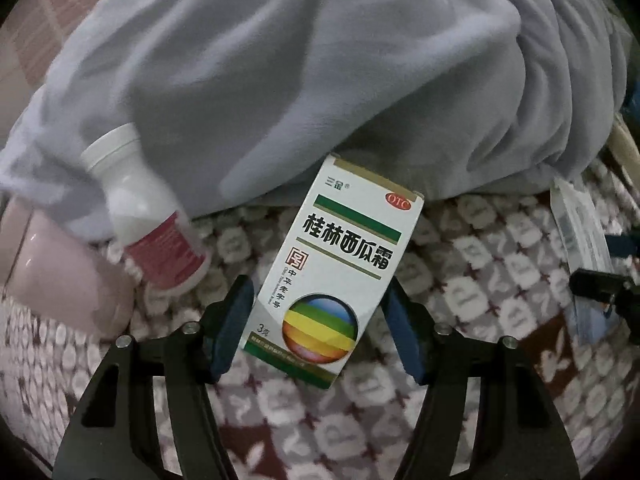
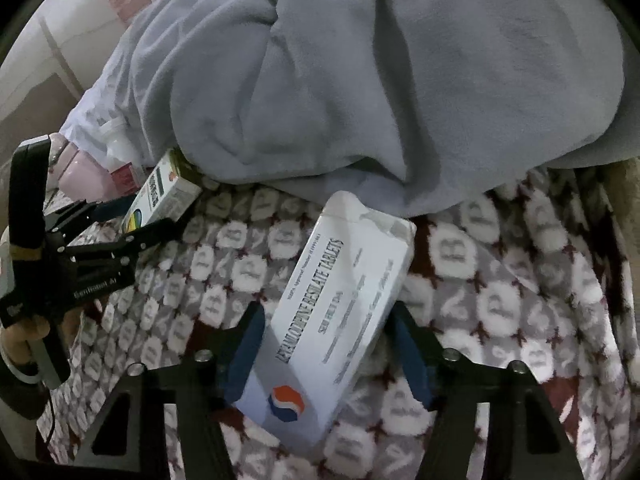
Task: Collect trash
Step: 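Grasp the rainbow-ball medicine box with the left gripper while the right grasps the white tablet box, then carry the rainbow-ball box and white tablet box over the bucket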
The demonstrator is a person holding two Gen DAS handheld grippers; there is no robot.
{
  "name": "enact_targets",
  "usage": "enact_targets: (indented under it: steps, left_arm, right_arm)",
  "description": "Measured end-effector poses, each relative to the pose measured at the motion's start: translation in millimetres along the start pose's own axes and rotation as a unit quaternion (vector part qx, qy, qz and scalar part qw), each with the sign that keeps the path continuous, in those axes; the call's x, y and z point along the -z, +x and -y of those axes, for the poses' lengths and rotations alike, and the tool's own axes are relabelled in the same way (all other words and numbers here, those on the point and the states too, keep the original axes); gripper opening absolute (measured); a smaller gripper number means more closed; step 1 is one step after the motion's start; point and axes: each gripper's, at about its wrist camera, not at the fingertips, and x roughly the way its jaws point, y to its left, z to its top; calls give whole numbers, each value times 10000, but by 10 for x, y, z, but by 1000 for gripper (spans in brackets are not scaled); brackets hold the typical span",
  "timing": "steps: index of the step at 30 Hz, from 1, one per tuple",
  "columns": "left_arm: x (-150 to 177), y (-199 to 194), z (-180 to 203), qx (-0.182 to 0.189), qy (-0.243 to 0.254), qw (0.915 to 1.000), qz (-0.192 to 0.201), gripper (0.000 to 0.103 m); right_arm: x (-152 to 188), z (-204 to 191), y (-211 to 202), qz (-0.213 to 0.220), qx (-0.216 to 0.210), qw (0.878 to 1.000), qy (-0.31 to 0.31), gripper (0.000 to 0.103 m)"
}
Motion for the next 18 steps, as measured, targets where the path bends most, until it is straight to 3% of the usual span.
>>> enact_targets:
  steps: [5, 13, 14, 18]
  left_arm:
    - [232, -431, 79, 154, -476, 9987, -103, 60]
    - [559, -1084, 513, 192, -565, 9982, -47, 60]
    - [453, -1112, 779, 230, -527, 9983, -34, 60]
    - [489, -1326, 1121, 375, -501, 9980, -1, 60]
  right_arm:
    - [154, 43, -238, 4, -183, 9998, -115, 54]
    - [469, 143, -763, 188, -275, 9992, -231, 54]
    - [506, 158, -830, 220, -252, 9991, -252, 54]
    - [673, 247, -1039, 308, -193, 9991, -227, 54]
